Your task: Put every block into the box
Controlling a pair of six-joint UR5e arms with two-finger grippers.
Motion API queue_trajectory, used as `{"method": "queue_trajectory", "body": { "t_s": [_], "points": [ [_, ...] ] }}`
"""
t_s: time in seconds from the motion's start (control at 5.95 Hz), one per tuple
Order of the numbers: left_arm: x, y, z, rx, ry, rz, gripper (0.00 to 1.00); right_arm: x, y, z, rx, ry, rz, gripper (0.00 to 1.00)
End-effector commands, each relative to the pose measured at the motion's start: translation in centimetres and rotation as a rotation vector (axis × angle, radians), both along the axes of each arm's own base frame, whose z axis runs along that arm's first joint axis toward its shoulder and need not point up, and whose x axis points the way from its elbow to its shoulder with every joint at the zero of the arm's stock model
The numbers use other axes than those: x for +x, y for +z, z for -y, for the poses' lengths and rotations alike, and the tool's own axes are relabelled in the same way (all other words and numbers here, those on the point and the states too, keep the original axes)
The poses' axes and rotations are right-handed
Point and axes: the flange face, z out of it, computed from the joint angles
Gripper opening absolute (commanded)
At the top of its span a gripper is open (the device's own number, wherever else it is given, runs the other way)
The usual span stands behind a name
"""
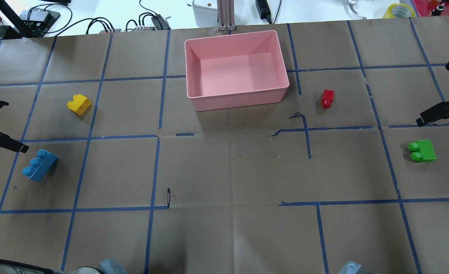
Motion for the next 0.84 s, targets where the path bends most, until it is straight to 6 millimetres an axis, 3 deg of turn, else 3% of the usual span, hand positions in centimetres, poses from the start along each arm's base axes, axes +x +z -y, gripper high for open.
{"method": "queue_trajectory", "body": {
  "t_s": [0.0,0.5,0.67],
  "points": [
    [-0.9,-3.6,-0.8,-0.003,-0.009,0.005,0.99,-0.8,-1.9,-0.3,0.003,-0.011,-0.014,1.00],
    [-0.5,-7.9,-0.3,0.026,-0.050,-0.024,0.99,-2.8,-5.6,-1.8,0.021,-0.118,-0.057,0.94],
    [-0.5,-7.8,-0.3,0.027,-0.061,-0.021,0.99,-3.1,-6.5,-2.1,-0.005,-0.177,-0.122,0.93]
  ]
}}
